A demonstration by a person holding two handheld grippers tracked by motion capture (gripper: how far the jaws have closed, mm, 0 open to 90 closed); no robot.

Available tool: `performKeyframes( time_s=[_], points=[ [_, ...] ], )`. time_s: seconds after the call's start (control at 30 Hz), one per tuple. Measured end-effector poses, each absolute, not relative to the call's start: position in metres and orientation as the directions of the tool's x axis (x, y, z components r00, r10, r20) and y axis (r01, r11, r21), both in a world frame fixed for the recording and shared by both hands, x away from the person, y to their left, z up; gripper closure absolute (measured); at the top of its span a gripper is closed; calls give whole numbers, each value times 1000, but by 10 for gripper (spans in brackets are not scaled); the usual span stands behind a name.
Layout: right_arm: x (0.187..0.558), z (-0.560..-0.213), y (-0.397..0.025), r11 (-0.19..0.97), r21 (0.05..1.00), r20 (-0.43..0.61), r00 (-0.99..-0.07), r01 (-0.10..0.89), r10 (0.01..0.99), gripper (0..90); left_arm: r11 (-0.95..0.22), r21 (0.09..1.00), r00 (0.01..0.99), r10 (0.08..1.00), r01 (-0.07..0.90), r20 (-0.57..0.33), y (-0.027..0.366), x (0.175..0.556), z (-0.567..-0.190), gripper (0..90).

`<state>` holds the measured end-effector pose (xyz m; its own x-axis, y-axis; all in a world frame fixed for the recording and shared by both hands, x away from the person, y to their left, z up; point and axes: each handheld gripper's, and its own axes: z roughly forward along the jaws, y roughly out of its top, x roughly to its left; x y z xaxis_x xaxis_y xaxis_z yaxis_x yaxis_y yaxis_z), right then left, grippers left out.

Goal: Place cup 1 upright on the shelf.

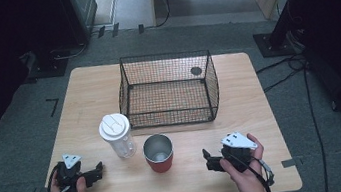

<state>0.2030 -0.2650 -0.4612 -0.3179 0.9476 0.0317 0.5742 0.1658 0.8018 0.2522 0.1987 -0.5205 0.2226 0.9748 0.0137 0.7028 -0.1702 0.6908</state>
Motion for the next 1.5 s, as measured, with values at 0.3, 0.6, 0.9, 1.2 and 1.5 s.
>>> performKeyframes(
  time_s=[0.3, 0.6, 0.9, 1.2, 1.5],
  points=[
    [200, -458, -235, 195, 811, 46, -393, 551, 919, 32, -168, 692, 221, 975, 702, 12, 199, 252, -521, 0],
    [195, -456, -210, 213, 821, 62, -453, 530, 889, 32, -168, 692, 222, 975, 702, 12, 199, 252, -521, 0],
    [194, -450, -190, 226, 832, 69, -498, 507, 864, 32, -168, 692, 221, 975, 702, 12, 199, 252, -521, 0],
    [192, -447, -172, 231, 853, 80, -554, 469, 829, 42, -168, 692, 222, 975, 702, 12, 199, 252, -521, 0],
    [193, -445, -157, 222, 861, 103, -583, 458, 806, 48, -168, 692, 222, 975, 702, 12, 199, 252, -521, 0]
  ],
)
